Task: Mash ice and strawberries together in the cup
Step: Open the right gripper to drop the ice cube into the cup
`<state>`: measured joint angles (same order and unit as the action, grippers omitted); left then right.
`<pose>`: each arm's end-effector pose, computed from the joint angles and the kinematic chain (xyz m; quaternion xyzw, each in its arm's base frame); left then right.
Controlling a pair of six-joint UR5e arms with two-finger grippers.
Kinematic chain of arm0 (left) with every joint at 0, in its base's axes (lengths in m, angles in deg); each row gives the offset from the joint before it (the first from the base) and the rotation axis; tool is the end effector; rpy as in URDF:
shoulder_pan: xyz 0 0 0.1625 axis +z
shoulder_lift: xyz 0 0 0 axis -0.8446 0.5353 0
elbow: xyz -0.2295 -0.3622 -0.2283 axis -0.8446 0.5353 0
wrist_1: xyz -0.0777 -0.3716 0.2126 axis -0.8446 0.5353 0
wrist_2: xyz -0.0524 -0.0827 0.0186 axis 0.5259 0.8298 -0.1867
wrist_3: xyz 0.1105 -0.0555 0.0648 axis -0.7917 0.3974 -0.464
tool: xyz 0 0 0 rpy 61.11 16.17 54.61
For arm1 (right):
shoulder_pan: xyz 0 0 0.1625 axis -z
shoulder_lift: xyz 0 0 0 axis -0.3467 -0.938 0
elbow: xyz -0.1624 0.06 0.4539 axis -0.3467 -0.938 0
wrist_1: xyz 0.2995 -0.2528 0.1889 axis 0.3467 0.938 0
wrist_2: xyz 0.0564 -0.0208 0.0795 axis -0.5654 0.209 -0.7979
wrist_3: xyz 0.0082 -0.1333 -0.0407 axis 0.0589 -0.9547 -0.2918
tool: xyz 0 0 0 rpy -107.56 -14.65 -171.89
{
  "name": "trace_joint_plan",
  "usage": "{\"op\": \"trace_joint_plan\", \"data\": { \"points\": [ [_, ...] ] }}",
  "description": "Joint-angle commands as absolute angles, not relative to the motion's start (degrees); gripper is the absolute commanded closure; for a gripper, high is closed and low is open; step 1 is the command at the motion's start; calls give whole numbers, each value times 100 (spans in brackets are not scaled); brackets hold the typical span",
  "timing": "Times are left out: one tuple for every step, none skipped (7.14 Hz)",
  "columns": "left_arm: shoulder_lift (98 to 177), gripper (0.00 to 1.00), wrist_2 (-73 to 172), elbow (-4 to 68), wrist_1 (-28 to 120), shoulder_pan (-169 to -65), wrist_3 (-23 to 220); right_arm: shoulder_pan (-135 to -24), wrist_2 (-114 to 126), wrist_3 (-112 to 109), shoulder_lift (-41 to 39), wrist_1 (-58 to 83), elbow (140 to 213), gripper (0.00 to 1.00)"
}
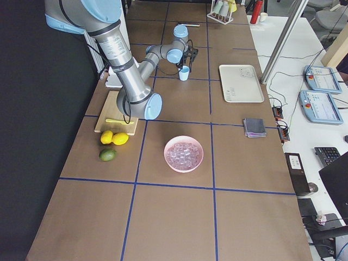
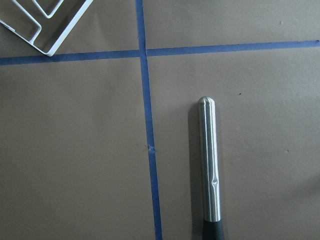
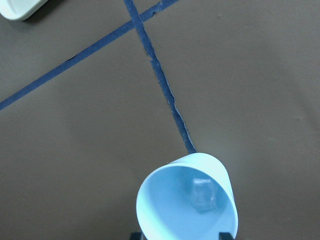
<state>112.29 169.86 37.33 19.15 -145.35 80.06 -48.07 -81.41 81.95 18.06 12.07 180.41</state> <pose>-0.0053 -0.4651 0.7296 0.0020 0.4358 0.0458 0.8989 -0.6316 -0.4286 0.2255 -0.0768 -0.5050 0.1948 0.8373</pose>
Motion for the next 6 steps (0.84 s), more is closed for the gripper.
{"op": "trace_joint_plan", "data": {
  "points": [
    [11223, 0, 16986, 3724, 1916, -14535, 8006, -5015, -8230, 8171, 1658, 1277, 18155, 1],
    [11223, 0, 16986, 3724, 1916, -14535, 8024, -5356, -8536, 7945, 1143, 1391, 18626, 0],
    [11223, 0, 16986, 3724, 1916, -14535, 8024, -5786, -8939, 7246, 660, 1410, 19013, 0],
    [11214, 0, 16986, 3715, 1916, -14535, 8024, -6130, -9170, 6465, 46, 1410, 19382, 0],
    [11214, 0, 16986, 3724, 1916, -14535, 8024, -6507, -9398, 5631, -535, 1410, 19595, 0],
    [11214, 0, 16986, 3733, 1916, -14535, 8024, -6876, -9583, 4874, -984, 1410, 19684, 0]
  ]
}}
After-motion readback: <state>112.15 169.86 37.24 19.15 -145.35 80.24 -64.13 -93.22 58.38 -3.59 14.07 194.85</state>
